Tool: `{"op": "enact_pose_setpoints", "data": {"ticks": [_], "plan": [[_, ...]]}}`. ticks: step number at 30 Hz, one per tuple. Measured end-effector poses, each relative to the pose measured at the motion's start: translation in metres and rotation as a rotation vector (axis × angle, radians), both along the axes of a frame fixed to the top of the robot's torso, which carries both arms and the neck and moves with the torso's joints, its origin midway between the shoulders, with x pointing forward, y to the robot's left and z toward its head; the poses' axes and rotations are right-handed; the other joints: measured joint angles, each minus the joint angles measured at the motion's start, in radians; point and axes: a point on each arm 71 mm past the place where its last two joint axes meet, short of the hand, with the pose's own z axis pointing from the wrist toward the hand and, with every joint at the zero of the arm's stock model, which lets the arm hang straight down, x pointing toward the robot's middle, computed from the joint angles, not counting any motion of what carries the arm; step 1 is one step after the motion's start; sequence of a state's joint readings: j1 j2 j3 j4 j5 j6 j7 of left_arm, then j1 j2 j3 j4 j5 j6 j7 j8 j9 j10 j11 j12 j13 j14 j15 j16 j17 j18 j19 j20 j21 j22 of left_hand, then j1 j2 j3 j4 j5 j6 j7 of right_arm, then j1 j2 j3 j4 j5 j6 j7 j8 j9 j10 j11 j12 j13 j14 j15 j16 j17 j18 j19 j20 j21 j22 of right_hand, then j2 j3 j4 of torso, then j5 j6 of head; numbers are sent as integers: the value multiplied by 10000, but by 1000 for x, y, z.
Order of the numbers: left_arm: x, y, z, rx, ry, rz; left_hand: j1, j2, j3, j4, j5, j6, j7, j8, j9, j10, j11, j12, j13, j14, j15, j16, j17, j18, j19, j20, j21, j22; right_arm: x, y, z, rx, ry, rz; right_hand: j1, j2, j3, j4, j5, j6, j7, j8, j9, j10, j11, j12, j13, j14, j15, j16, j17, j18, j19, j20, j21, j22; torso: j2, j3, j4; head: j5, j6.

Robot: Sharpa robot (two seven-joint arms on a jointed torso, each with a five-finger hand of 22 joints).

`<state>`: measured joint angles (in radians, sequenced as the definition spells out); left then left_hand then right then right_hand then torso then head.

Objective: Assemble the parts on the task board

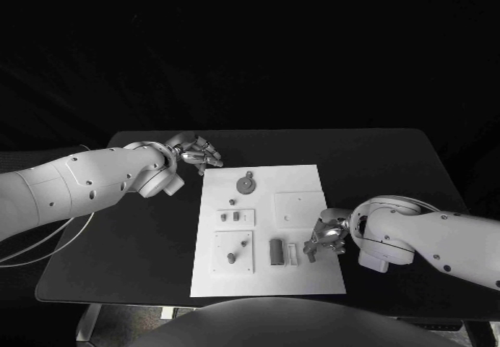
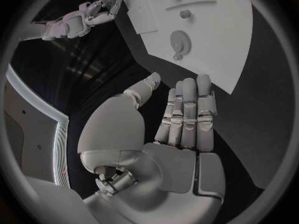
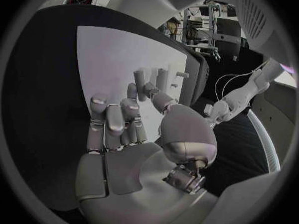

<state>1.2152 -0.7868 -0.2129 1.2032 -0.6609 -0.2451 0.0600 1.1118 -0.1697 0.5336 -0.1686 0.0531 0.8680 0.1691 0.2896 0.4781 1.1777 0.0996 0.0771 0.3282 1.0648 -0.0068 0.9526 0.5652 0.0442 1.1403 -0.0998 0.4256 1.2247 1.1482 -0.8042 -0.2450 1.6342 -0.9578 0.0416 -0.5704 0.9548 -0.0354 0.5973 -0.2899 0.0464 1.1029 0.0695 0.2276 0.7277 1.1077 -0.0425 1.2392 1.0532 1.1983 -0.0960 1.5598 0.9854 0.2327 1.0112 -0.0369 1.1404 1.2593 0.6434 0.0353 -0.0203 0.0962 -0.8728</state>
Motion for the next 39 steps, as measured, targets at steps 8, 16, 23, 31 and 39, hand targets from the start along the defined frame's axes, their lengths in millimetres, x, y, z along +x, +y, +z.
{"op": "enact_pose_setpoints", "data": {"ticks": [8, 16, 23, 31, 39], "plan": [[0, -2, 0, 5, 5, -36, 0, 0, 0, 0, 0, -3, -3, 0, 1, 0, 0, 0, 9, 0, 0, 0, 10, 0, 0, 1, 0, -1, 2, 17, -3, 461, 610, -216, 26, 26, -1, 0, -1, -1, -1, -3, 4, 0, 0, 0, 0, -2, 2, 0, -1, -1, 0, 2, 0, 9, 3, 0, 5, -40, 0], [0, -2, 0, 15, 11, -47, 0, 0, 0, 0, 0, -4, -4, 0, 1, -1, -1, 0, 7, 0, 1, 0, 10, -1, 0, 2, 0, 7, 5, 28, -10, 563, 853, -272, 39, 39, -2, 0, -10, -1, -1, -15, 4, 0, 0, 0, 1, -6, 5, 0, -9, -1, 15, 18, 0, 8, 9, 0, 13, -42, 0], [0, -2, 0, 24, 18, -48, 0, 0, 0, 0, 0, -4, -4, 0, 2, -1, -1, 0, 7, 0, 1, 0, 9, -1, 0, 4, 0, 7, 5, 30, -18, 563, 1041, -357, 39, 40, -15, -11, -34, -1, -1, 17, 4, 3, -1, 0, 2, -12, 12, 0, -19, -1, 17, 20, 0, 7, 8, -6, 24, 2, 0], [0, -2, 1, 34, 16, -60, 0, 0, 0, 0, 0, -5, -5, 0, 2, -1, -2, 0, 16, -1, 1, 0, 19, -1, -10, -5, -40, 16, 6, 27, -21, 468, 1123, -387, 65, 66, -27, -23, 1, -2, -2, -10, 6, 2, -1, 0, 2, -21, 21, 0, -30, 0, 2, 36, 0, 6, 9, -7, 7, 37, 0], [0, -1, 1, 49, 17, -57, 0, 0, 0, 0, 0, -5, -5, 0, -3, -2, -2, 0, 14, -1, 1, 0, 24, -1, -40, -5, -39, 15, 6, 26, -24, 430, 1193, -399, 65, 66, -28, -23, 1, -3, -3, -52, -17, 2, -1, 0, 11, -32, 31, 0, -51, -1, 1, 37, 0, 5, 3, 5, -3, 56, 0]]}}
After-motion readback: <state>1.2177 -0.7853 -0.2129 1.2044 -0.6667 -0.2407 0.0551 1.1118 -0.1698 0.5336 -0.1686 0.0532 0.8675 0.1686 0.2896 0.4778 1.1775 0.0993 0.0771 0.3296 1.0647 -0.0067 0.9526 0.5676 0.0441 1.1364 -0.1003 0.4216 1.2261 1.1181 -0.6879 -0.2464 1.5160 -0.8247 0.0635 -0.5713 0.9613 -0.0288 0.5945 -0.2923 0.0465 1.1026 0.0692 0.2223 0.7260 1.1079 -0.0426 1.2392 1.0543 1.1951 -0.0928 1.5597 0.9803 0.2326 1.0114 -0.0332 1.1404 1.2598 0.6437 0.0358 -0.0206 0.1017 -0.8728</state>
